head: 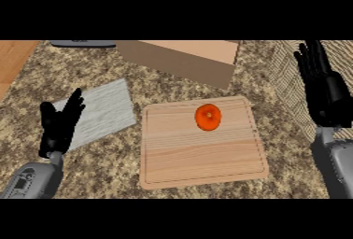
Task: Pick the squash from the cutting board and place it in the basket
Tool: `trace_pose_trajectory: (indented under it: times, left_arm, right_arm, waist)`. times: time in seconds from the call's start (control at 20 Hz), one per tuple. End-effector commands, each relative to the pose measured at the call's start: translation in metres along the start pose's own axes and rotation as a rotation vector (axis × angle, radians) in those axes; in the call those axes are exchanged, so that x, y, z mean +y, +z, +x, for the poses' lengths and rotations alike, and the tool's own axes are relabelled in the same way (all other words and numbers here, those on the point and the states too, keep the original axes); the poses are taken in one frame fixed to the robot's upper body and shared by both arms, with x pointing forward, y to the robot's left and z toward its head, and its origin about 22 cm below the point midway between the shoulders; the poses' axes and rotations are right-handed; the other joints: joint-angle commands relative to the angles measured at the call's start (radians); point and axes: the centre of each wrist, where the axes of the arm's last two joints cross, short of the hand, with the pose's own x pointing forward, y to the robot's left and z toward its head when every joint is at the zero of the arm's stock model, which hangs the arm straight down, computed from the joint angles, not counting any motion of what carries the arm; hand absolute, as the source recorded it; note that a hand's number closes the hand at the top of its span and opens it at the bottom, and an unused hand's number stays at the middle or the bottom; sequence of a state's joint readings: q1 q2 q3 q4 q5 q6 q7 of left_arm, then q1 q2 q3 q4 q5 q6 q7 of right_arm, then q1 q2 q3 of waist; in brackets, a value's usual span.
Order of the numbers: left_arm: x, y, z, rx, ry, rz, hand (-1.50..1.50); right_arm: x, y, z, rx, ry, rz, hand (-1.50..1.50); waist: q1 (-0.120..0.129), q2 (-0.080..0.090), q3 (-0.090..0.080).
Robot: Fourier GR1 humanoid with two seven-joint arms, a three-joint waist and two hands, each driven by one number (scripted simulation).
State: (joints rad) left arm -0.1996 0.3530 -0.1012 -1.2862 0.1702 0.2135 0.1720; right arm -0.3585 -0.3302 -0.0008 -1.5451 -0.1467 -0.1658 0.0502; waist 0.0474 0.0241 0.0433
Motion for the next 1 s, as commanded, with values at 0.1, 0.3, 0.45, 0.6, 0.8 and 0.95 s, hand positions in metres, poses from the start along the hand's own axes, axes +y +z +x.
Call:
trace_pose_trajectory:
  times: [0.1, 0.3, 0.45, 0.6, 0.8, 0.95]
  left_arm:
    - [-0.001, -0.005, 0.024, -0.097, -0.023, -0.045, 0.00]
    - [-0.015, -0.007, 0.036, -0.136, -0.014, -0.143, 0.00]
    - [-0.018, -0.009, 0.041, -0.132, -0.001, -0.155, 0.00]
    - [0.013, -0.015, 0.045, -0.121, 0.035, -0.112, 0.00]
    - [0.039, -0.003, 0.023, -0.084, 0.035, -0.061, 0.00]
    - [0.030, -0.006, 0.023, -0.080, 0.032, -0.065, 0.00]
  right_arm:
    - [0.048, -0.035, 0.015, -0.117, -0.282, 0.323, 1.50]
    - [0.080, -0.043, 0.077, -0.438, -0.073, 0.779, 1.50]
    - [0.118, -0.024, 0.064, -0.547, -0.072, 1.055, -1.50]
    - [0.164, 0.002, 0.027, -0.626, -0.154, 1.075, -1.50]
    - [0.205, 0.012, 0.034, -0.614, -0.054, 1.066, -1.50]
    - [0.187, -0.018, 0.075, -0.497, 0.049, 1.088, -1.50]
  waist:
    - [0.040, -0.002, -0.037]
    - [0.120, -0.004, -0.045]
    - [0.076, 0.002, -0.041]
    - [0.023, -0.007, -0.042]
    - [-0.030, -0.024, -0.044]
    - [-0.043, -0.026, -0.044]
